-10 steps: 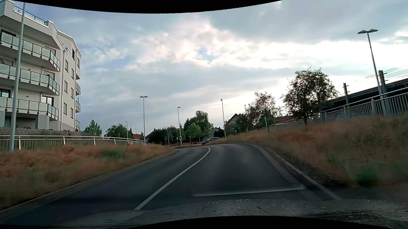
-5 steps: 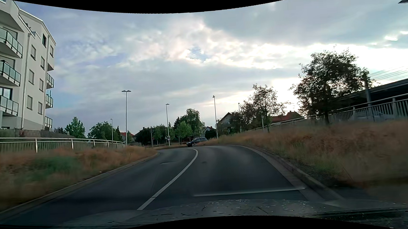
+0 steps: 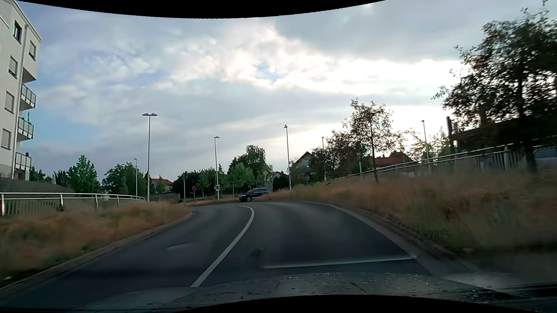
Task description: Follow the waypoints while adhering to traffic rules and regulations
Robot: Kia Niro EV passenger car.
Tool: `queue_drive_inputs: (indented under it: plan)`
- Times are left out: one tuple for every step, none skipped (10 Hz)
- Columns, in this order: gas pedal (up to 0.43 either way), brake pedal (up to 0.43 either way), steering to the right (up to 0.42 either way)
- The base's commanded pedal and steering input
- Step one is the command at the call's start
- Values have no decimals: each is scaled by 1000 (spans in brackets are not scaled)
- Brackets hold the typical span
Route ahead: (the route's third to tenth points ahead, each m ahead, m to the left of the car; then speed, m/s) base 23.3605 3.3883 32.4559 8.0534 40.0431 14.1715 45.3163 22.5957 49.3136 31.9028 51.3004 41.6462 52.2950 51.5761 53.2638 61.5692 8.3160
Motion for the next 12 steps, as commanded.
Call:
queue_drive_inputs:
  plan:
    - [189,0,6]
    - [189,0,3]
    - [169,0,-2]
    - [138,0,-8]
    - [138,0,-16]
    - [130,0,-24]
    - [130,0,-33]
    - [130,0,-41]
    - [130,0,-52]
    - [130,0,-62]
    - [130,0,-68]
    - [130,0,-77]
